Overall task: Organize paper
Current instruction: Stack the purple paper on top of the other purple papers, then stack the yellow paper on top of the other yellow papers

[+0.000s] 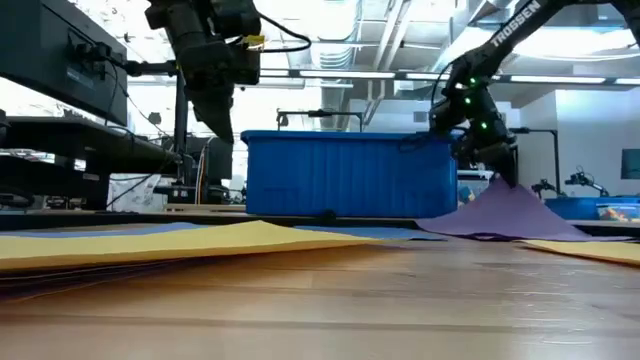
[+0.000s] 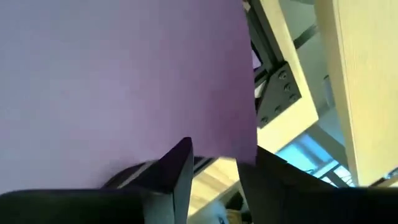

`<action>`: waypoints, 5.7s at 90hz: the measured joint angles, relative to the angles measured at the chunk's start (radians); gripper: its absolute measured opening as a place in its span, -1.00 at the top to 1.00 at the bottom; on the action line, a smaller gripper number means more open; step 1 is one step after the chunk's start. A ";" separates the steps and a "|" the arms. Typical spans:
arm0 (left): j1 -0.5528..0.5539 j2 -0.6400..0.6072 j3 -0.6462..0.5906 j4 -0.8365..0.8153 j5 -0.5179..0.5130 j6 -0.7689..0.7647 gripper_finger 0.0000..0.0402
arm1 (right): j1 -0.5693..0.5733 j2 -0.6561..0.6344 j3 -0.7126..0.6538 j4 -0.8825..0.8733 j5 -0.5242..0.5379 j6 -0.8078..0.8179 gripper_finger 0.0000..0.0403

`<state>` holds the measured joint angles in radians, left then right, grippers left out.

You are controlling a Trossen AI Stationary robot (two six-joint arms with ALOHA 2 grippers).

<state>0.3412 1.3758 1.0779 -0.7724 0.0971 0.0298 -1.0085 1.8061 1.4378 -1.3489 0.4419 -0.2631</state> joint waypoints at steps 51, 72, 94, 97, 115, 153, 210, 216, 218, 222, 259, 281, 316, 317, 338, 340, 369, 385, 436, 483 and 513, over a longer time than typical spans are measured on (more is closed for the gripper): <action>0.025 -0.054 -0.003 -0.046 0.004 -0.043 1.00 | 0.406 -0.199 -0.256 0.669 -0.893 0.766 0.45; 0.000 -0.056 -0.022 -0.011 0.137 -0.012 1.00 | 0.779 -0.155 -0.410 1.074 -0.856 1.171 0.44; -0.110 -0.032 -0.207 0.159 0.174 -0.015 1.00 | 0.919 -0.001 -0.414 1.124 -0.720 1.255 0.44; -0.129 -0.032 -0.231 0.199 0.175 -0.021 1.00 | 0.922 0.017 -0.415 1.135 -0.721 1.258 0.44; -0.239 -0.032 -0.366 0.419 0.185 -0.091 1.00 | 0.921 0.082 -0.414 1.184 -0.738 1.252 0.44; -0.372 -0.019 -0.494 0.657 0.187 -0.191 1.00 | 0.890 0.078 -0.409 1.178 -0.716 1.111 0.44; -0.377 0.179 -0.483 0.775 0.179 -0.210 1.00 | 0.998 0.082 -0.411 1.325 -0.814 1.050 0.44; -0.377 0.177 -0.483 0.776 0.178 -0.212 1.00 | 0.991 0.082 -0.411 1.384 -0.848 1.065 0.44; -0.377 0.177 -0.483 0.776 0.178 -0.213 1.00 | 0.987 0.082 -0.411 1.401 -0.856 1.072 0.44; -0.377 0.177 -0.483 0.776 0.177 -0.214 1.00 | 0.985 0.082 -0.411 1.424 -0.861 1.086 0.44; -0.377 0.177 -0.484 0.794 0.175 -0.240 1.00 | 0.976 0.082 -0.422 1.383 -0.815 1.136 0.61; -0.376 0.124 -0.487 0.748 0.167 -0.241 1.00 | 0.967 0.027 -0.416 1.180 -0.851 0.960 0.99; -0.374 -0.171 -0.392 0.496 0.168 -0.217 1.00 | 0.849 -0.431 -0.371 0.432 -1.229 0.540 1.00; -0.374 -0.176 -0.392 0.496 0.166 -0.222 1.00 | 0.849 -0.443 -0.371 0.409 -1.242 0.529 1.00; -0.374 -0.206 -0.392 0.499 0.083 -0.330 1.00 | 0.873 -0.528 -0.381 0.012 -1.117 0.172 1.00; -0.374 -0.206 -0.392 0.498 0.081 -0.340 1.00 | 0.872 -0.524 -0.385 0.001 -1.095 0.155 1.00; -0.374 -0.206 -0.392 0.500 0.068 -0.435 1.00 | 0.850 -0.403 -0.531 0.006 -0.831 0.036 1.00; -0.374 -0.206 -0.391 0.500 0.058 -0.446 1.00 | 0.874 -0.312 -0.542 0.024 -0.772 0.067 1.00; -0.374 -0.207 -0.391 0.500 0.049 -0.426 1.00 | 0.977 -0.115 -0.508 -0.007 -0.776 0.061 1.00; -0.374 -0.207 -0.391 0.497 0.040 -0.381 1.00 | 0.935 -0.115 -0.512 -0.006 -0.745 0.077 1.00; -0.374 -0.207 -0.391 0.476 0.041 -0.349 1.00 | 0.950 -0.115 -0.512 -0.023 -0.745 0.127 0.89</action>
<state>-0.0330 1.1687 0.6872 -0.2964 0.1383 -0.3195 -0.0586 1.6909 0.9260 -1.3720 -0.3035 -0.1357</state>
